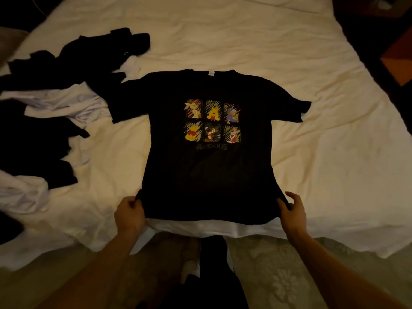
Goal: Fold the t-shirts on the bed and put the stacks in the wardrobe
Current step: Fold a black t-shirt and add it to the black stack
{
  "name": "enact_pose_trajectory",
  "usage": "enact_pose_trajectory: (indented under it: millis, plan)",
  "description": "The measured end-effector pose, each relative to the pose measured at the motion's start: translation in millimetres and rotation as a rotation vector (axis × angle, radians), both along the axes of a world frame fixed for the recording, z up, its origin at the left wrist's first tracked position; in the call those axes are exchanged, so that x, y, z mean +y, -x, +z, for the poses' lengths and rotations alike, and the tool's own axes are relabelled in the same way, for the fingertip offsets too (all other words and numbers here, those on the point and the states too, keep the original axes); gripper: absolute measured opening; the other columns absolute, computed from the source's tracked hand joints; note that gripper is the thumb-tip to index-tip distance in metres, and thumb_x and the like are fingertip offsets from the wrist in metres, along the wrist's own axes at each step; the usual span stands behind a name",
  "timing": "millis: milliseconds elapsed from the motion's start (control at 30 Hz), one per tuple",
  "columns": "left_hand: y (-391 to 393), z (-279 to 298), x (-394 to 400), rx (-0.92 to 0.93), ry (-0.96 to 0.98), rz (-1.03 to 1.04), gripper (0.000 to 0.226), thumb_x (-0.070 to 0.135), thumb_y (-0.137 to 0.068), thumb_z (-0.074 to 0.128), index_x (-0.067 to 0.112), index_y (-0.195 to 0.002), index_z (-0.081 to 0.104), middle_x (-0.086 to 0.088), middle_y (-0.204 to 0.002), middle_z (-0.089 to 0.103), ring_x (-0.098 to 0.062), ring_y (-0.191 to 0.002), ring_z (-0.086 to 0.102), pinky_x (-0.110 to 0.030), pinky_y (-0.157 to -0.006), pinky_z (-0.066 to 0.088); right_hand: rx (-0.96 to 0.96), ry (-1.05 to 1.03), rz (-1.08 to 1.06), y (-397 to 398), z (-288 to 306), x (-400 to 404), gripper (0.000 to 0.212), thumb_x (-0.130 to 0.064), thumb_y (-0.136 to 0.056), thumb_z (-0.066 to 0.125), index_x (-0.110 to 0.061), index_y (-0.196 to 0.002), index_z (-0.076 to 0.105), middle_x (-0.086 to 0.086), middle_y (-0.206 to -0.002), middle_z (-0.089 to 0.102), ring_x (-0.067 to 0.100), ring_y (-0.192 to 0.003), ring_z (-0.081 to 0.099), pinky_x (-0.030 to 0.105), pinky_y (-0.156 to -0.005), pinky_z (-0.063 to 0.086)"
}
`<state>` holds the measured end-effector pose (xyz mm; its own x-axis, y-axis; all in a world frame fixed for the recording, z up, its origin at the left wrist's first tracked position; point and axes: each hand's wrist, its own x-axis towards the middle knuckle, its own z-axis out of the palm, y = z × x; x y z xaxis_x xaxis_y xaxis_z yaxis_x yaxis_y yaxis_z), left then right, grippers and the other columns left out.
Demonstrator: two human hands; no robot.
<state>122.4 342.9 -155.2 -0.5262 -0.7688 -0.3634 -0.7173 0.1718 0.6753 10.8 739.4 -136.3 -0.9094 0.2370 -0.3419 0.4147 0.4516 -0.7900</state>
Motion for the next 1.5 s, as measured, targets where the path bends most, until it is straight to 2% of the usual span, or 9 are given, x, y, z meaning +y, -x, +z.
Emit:
enact_pose_trajectory:
  millis: [233,333,500,700,933,1033,1167,1267,1500]
  plan:
    - [-21.0,4.0,-11.0,0.165,0.056,0.070,0.021,0.015,-0.103,0.046,0.005,-0.120,0.054,-0.018,-0.095,0.060,-0.033,-0.085,0.057,-0.038,-0.073,0.041,0.075,-0.197,0.235,-13.7,-7.8,-1.7,0.022,-0.009,-0.102,0.045,-0.006,-0.120,0.059,0.003,-0.096,0.063,0.027,-0.089,0.064,0.034,-0.076,0.050]
    - [-27.4,14.5,-8.1,0.296,0.181,-0.117,0.027,0.020,-0.101,0.053,0.011,-0.127,0.054,-0.013,-0.071,0.058,-0.032,-0.067,0.058,-0.039,-0.066,0.045,0.086,-0.252,0.315,-17.5,-7.2,1.2,0.024,-0.013,-0.100,0.054,-0.001,-0.120,0.057,0.014,-0.102,0.068,0.032,-0.098,0.066,0.032,-0.080,0.049]
    - [-41.0,10.2,-17.4,0.338,0.434,-0.573,0.037,0.005,-0.092,0.066,0.010,-0.129,0.063,-0.009,-0.101,0.053,-0.025,-0.088,0.060,-0.030,-0.081,0.044,0.105,-0.360,0.525,-19.6,-6.8,17.0,0.042,-0.015,-0.093,0.066,-0.001,-0.130,0.053,0.018,-0.119,0.066,0.032,-0.108,0.064,0.033,-0.090,0.048]
    - [-51.1,-22.3,-11.5,0.220,0.255,-0.611,0.067,0.015,-0.078,0.083,0.006,-0.138,0.055,-0.017,-0.134,0.041,-0.029,-0.118,0.051,-0.027,-0.100,0.037,0.203,-0.443,0.563,-26.4,-33.0,36.9,0.048,-0.010,-0.090,0.068,0.001,-0.133,0.051,0.021,-0.116,0.067,0.034,-0.102,0.065,0.032,-0.085,0.047]
    - [-42.4,-59.9,-24.6,0.262,0.473,-0.702,0.065,0.002,-0.084,0.073,0.004,-0.143,0.048,-0.022,-0.122,0.051,-0.037,-0.108,0.057,-0.033,-0.093,0.042,0.368,-0.236,0.301,-23.7,-71.2,32.4,0.037,-0.006,-0.091,0.066,-0.003,-0.127,0.055,0.018,-0.119,0.064,0.033,-0.109,0.061,0.043,-0.093,0.051]
    - [-56.9,-57.5,-19.8,0.366,0.502,-0.609,0.039,0.001,-0.089,0.067,0.003,-0.127,0.064,-0.022,-0.111,0.066,-0.038,-0.102,0.064,-0.032,-0.088,0.043,0.373,-0.010,0.121,-45.0,-81.5,36.6,0.025,-0.010,-0.095,0.062,-0.007,-0.120,0.059,0.015,-0.114,0.064,0.033,-0.103,0.063,0.049,-0.093,0.053]
    - [-60.0,-42.3,-15.4,0.466,0.237,-0.342,0.023,0.016,-0.095,0.064,0.008,-0.115,0.072,-0.013,-0.101,0.073,-0.031,-0.093,0.068,-0.040,-0.089,0.054,0.374,0.212,-0.019,-49.6,-69.6,34.2,0.022,-0.010,-0.097,0.059,-0.002,-0.117,0.059,0.018,-0.113,0.063,0.036,-0.104,0.062,0.046,-0.094,0.053]
    - [-57.7,-38.0,-15.4,0.541,0.036,-0.203,0.019,0.019,-0.095,0.061,0.013,-0.110,0.073,-0.007,-0.091,0.072,-0.027,-0.087,0.068,-0.044,-0.085,0.056,0.369,0.293,-0.012,-47.3,-59.8,33.2,0.019,-0.011,-0.097,0.059,-0.002,-0.114,0.059,0.021,-0.112,0.063,0.036,-0.100,0.063,0.043,-0.089,0.054]
    - [-54.8,-36.5,-12.6,0.699,-0.225,0.028,0.020,0.002,-0.099,0.050,0.006,-0.113,0.064,-0.008,-0.088,0.063,-0.019,-0.071,0.058,-0.027,-0.065,0.050,0.235,0.268,0.196,-48.6,-49.6,54.0,0.029,0.002,-0.088,0.066,-0.005,-0.115,0.056,0.013,-0.111,0.062,0.028,-0.096,0.065,0.020,-0.068,0.060]
